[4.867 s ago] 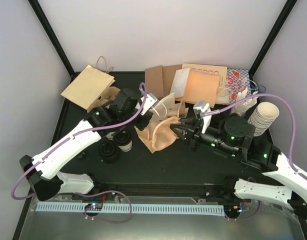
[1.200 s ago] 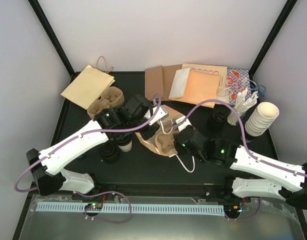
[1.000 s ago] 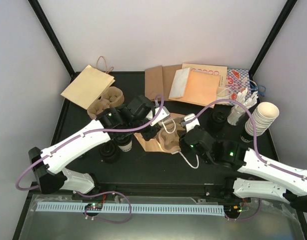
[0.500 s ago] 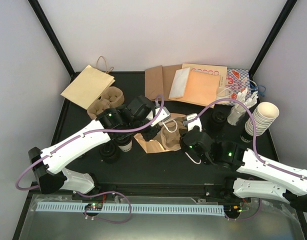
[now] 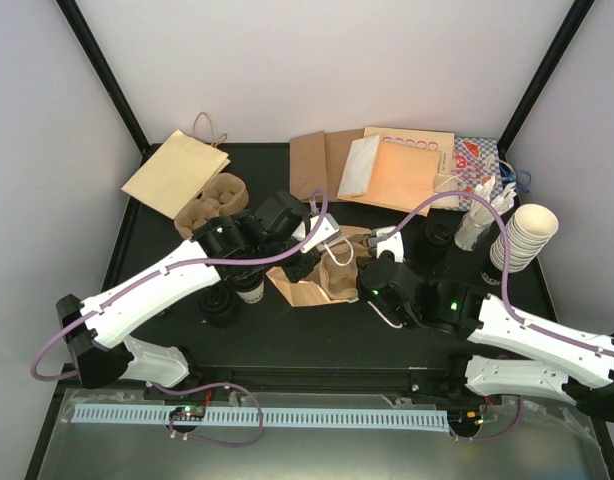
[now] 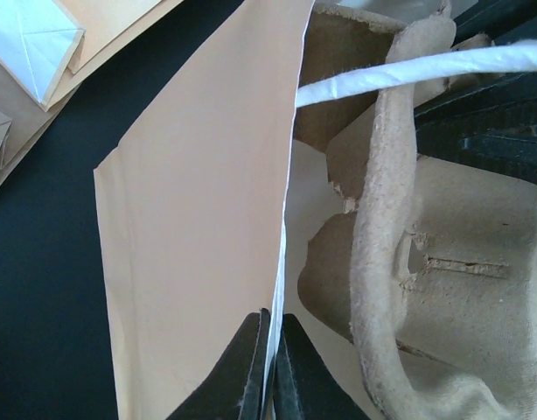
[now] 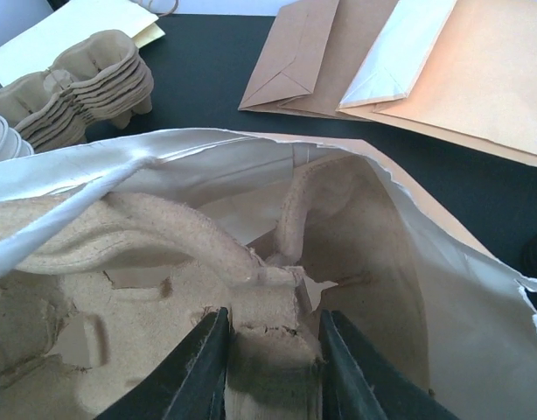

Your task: Pack the takeout coffee

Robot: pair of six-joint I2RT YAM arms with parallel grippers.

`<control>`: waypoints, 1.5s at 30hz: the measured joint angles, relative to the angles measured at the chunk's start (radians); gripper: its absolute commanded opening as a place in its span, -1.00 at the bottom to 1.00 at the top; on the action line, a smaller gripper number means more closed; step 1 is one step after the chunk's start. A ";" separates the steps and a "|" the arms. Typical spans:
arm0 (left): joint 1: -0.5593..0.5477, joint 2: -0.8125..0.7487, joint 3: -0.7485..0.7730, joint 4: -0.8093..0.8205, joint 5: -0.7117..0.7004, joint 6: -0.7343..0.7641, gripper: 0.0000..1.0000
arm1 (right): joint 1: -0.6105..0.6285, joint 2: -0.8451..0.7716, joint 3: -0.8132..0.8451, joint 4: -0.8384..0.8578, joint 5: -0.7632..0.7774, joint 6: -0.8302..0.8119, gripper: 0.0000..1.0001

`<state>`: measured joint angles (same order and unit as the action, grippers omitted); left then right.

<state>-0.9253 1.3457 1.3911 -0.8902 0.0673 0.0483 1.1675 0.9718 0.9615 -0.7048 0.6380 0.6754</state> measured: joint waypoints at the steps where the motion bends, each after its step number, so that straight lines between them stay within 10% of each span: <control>1: 0.000 0.000 0.000 0.000 0.000 0.000 -0.96 | 0.000 0.003 0.000 0.000 0.000 0.006 -0.39; 45: -0.007 -0.027 0.010 0.000 0.068 -0.073 -0.92 | 0.045 0.113 -0.067 0.092 0.043 -0.128 -0.42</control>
<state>-0.9325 1.3182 1.4006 -0.8898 0.1352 -0.0250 1.2125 1.0851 0.8948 -0.6125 0.6815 0.5472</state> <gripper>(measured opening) 0.042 0.294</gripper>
